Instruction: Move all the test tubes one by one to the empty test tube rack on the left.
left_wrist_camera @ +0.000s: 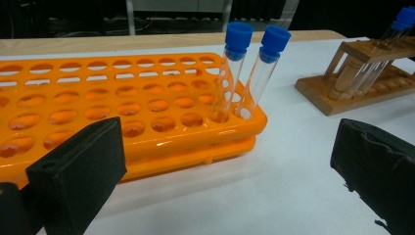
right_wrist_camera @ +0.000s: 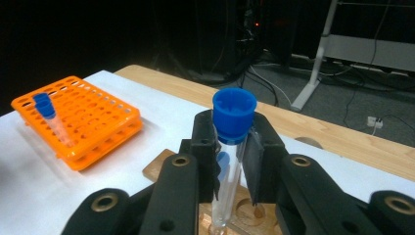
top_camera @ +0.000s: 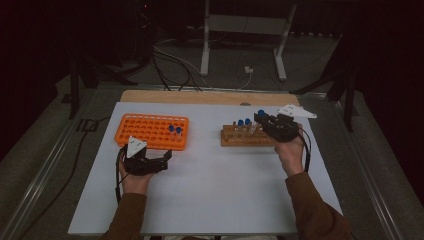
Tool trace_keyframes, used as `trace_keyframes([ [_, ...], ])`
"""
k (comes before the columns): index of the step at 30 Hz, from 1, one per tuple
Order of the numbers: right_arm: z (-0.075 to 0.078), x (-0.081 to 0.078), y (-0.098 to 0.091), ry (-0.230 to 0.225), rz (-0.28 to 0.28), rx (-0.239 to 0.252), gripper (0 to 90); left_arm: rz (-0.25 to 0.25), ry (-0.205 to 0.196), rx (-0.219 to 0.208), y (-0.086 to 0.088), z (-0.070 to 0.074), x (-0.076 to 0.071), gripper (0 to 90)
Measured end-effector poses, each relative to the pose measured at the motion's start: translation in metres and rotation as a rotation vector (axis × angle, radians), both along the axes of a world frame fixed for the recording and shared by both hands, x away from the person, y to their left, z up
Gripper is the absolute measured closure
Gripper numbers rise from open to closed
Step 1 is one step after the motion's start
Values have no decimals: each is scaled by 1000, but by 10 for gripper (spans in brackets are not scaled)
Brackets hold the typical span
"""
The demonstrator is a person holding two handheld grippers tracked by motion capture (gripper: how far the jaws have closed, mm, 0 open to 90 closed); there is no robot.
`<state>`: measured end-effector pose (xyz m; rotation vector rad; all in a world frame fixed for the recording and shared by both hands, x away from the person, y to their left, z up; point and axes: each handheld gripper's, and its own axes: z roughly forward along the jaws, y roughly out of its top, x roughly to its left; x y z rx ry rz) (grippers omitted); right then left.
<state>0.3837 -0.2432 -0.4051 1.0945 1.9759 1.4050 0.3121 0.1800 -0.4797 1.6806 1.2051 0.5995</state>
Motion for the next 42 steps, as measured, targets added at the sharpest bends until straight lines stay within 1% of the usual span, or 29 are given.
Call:
trace_keyframes([
  [7,-2,-4,7,6,31,2,766,-21,-26,9,-7,8,-1,7],
  [10,-2,-5,10,11,43,8,766,-39,-39,14,-13,13,-1,7],
  [14,-2,-7,15,19,60,4,766,-68,-58,17,-22,19,-1,8],
  [18,-3,-8,21,27,85,6,766,-101,-73,32,-33,25,-1,8],
  [22,-4,-9,28,41,104,-2,765,-129,-78,40,-43,28,0,8],
  [34,-5,-14,47,45,158,-19,765,-219,-96,59,-80,36,7,16],
  [42,-7,-17,58,50,188,-24,765,-254,-104,58,-99,39,13,34],
])
